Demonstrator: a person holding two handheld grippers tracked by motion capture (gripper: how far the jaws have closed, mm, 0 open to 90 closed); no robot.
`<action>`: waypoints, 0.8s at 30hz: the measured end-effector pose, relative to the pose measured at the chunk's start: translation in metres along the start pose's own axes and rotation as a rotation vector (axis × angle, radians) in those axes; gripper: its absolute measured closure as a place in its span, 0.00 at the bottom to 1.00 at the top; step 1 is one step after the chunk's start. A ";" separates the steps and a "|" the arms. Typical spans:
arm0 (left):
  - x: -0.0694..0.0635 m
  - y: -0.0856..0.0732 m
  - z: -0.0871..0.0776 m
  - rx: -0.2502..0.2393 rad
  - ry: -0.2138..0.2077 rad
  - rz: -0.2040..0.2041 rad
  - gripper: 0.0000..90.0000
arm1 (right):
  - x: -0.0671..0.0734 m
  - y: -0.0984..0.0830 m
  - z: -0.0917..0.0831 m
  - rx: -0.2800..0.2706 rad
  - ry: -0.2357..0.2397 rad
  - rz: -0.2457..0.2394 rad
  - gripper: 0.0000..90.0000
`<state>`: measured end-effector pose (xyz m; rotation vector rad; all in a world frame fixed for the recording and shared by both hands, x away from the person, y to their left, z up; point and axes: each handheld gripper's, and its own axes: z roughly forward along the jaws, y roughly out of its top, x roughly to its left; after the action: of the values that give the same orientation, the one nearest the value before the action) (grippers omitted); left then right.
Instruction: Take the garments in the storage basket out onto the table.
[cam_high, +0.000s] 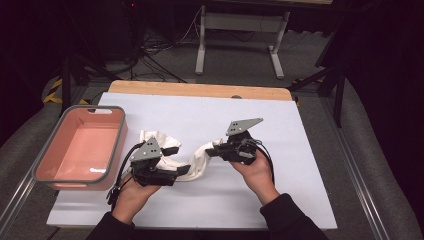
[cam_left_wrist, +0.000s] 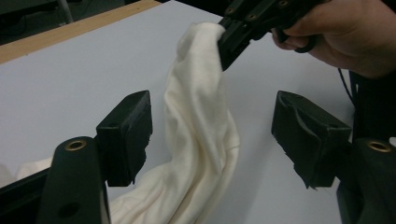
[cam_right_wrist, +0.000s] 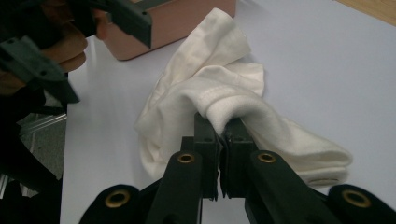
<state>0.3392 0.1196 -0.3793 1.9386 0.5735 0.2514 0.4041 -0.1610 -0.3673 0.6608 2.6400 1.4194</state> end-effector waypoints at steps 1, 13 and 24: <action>-0.001 -0.001 0.001 0.004 -0.001 0.001 0.35 | -0.001 0.001 0.002 0.001 -0.001 0.003 0.96; -0.011 -0.011 0.030 0.113 -0.024 0.039 0.38 | -0.012 -0.001 0.012 -0.003 -0.010 0.044 0.96; -0.004 -0.021 0.055 0.220 0.108 0.068 0.53 | -0.009 -0.001 0.010 -0.005 0.005 0.038 0.96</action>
<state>0.3531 0.0808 -0.4210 2.1694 0.6286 0.3499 0.4141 -0.1573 -0.3755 0.7121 2.6406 1.4387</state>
